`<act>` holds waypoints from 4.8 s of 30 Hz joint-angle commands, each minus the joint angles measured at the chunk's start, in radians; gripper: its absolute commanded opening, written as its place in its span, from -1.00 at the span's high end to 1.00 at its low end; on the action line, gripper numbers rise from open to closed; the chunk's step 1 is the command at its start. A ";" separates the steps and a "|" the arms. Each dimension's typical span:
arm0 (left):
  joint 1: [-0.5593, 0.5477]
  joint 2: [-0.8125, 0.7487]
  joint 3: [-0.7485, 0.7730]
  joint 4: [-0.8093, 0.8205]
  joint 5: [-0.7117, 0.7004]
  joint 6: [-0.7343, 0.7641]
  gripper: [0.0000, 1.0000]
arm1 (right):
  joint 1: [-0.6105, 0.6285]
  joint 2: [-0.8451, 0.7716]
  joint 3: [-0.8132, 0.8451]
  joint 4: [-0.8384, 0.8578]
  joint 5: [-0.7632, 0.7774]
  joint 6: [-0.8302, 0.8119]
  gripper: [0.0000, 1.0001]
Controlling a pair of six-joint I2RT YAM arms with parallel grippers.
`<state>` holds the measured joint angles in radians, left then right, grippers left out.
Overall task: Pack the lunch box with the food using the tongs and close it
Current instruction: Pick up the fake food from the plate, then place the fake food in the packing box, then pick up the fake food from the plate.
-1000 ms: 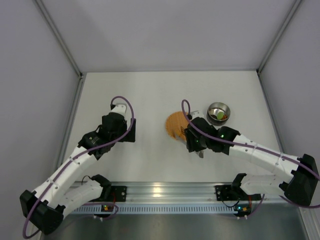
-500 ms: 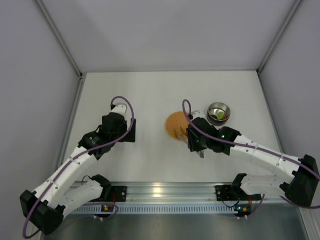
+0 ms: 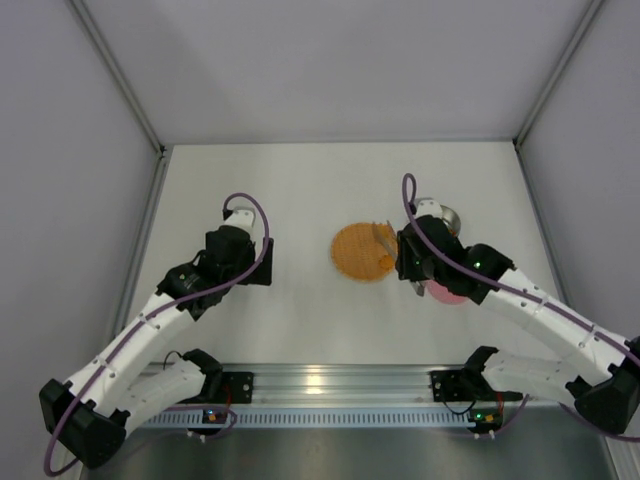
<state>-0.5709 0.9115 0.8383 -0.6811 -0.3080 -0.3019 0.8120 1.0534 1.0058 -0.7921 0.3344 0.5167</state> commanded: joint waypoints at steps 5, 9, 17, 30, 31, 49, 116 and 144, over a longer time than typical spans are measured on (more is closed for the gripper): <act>-0.014 -0.022 -0.010 0.032 -0.016 -0.003 -0.98 | -0.270 -0.101 0.040 -0.079 0.023 -0.101 0.42; -0.015 -0.019 -0.010 0.034 -0.008 0.000 -0.98 | -0.391 -0.118 0.031 -0.081 0.006 -0.138 0.42; -0.024 -0.014 -0.008 0.032 0.003 0.000 -0.98 | -0.508 -0.110 0.007 -0.045 -0.058 -0.145 0.41; -0.024 -0.017 -0.010 0.032 0.004 0.001 -0.98 | -0.516 -0.096 -0.010 -0.029 -0.090 -0.144 0.09; -0.024 -0.017 -0.010 0.032 0.004 0.000 -0.98 | -0.516 -0.098 -0.010 -0.030 -0.090 -0.145 0.08; -0.024 -0.016 -0.008 0.032 -0.002 0.000 -0.98 | -0.174 -0.101 0.022 -0.081 -0.071 -0.023 0.12; -0.026 -0.011 -0.008 0.029 -0.003 -0.003 -0.98 | 0.119 -0.026 -0.079 -0.085 0.110 0.149 0.36; -0.026 -0.014 -0.008 0.028 -0.003 -0.002 -0.98 | 0.121 0.000 -0.035 -0.048 0.127 0.125 0.51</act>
<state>-0.5919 0.9115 0.8352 -0.6811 -0.3042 -0.3019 0.9127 1.0561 0.9016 -0.8761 0.4152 0.6544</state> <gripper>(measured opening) 0.990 0.250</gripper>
